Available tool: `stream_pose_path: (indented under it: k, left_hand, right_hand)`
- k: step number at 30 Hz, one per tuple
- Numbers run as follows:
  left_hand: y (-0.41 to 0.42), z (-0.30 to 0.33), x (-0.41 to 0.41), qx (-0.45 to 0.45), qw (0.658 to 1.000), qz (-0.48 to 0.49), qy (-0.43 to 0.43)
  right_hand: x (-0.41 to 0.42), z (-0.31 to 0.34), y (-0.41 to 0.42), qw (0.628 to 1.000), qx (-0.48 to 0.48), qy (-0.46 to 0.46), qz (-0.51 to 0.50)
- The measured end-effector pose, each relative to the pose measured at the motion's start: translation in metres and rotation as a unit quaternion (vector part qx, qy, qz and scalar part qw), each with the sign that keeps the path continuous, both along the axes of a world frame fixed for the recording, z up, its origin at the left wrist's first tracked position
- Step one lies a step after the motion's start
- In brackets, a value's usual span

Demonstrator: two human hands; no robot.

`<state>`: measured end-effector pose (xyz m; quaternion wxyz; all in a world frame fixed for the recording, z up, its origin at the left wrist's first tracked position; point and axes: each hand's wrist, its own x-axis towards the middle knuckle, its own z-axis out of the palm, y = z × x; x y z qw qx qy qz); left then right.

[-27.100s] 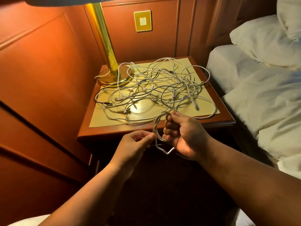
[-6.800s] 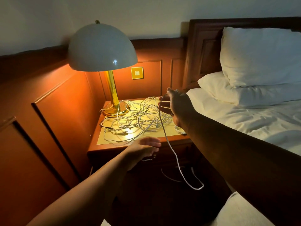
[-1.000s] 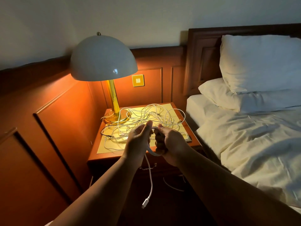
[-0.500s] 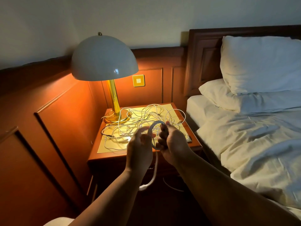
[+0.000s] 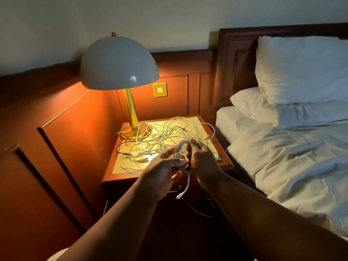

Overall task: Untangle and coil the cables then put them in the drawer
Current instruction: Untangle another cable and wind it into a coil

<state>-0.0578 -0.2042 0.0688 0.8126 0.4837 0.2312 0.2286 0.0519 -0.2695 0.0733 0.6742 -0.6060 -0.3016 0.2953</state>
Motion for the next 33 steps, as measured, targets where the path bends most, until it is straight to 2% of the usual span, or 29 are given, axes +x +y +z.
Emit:
stream_pose_path:
  k: [2,5,12,14,16,19,21,22,23,24,25,27,28,30,31,33]
  left_hand:
    - [-0.004,0.003,0.002,-0.026,0.999,0.014,-0.039]
    - [-0.005,0.006,0.005,-0.033,0.997,0.044,-0.051]
    - [-0.008,0.007,0.005,0.106,0.99,0.095,-0.009]
    - [-0.009,0.004,0.008,0.15,0.98,0.126,0.027]
    - [-0.006,-0.003,0.013,0.258,0.946,0.169,0.1]
    - [-0.001,-0.008,0.013,0.468,0.841,0.199,0.186]
    - [0.003,-0.009,0.011,0.548,0.788,0.182,0.212]
    - [0.005,-0.009,0.01,0.559,0.782,0.163,0.221]
    - [0.007,-0.009,0.009,0.55,0.791,0.145,0.227]
    - [0.007,-0.008,0.007,0.516,0.815,0.133,0.225]
    - [0.007,-0.006,0.006,0.446,0.862,0.129,0.203]
    - [0.005,-0.004,0.006,0.225,0.961,0.129,0.098]
    - [0.004,-0.003,0.006,0.121,0.983,0.131,0.048]
    - [0.003,-0.002,0.007,0.011,0.992,0.126,0.011]
    - [0.003,-0.002,0.007,0.003,0.993,0.117,0.017]
    - [0.007,-0.001,0.006,0.046,0.994,0.089,0.047]
  right_hand:
    - [0.0,0.003,0.003,1.0,0.002,-0.016,0.001]
    - [0.001,0.01,0.004,1.0,-0.011,-0.018,0.0]
    - [0.002,0.001,0.006,0.993,-0.036,-0.112,-0.022]
    - [0.002,-0.001,0.006,0.987,-0.037,-0.152,-0.031]
    - [0.001,-0.002,0.006,0.981,-0.035,-0.186,-0.038]
    - [0.001,-0.006,0.005,0.969,-0.026,-0.243,-0.044]
    - [0.003,-0.007,0.003,0.957,-0.023,-0.285,-0.041]
    - [0.004,-0.008,0.001,0.952,-0.023,-0.303,-0.037]
    - [0.006,-0.008,0.0,0.948,-0.022,-0.316,-0.034]
    - [0.008,-0.009,-0.001,0.946,-0.022,-0.322,-0.031]
    - [0.01,-0.009,-0.002,0.946,-0.023,-0.321,-0.031]
    - [0.015,-0.008,-0.002,0.95,-0.025,-0.31,-0.033]
    - [0.017,-0.008,-0.001,0.952,-0.027,-0.302,-0.035]
    - [0.021,-0.007,-0.002,0.962,-0.035,-0.269,-0.026]
    - [0.021,-0.006,-0.003,0.968,-0.04,-0.248,-0.017]
    - [0.023,-0.005,-0.005,0.968,-0.047,-0.245,-0.004]
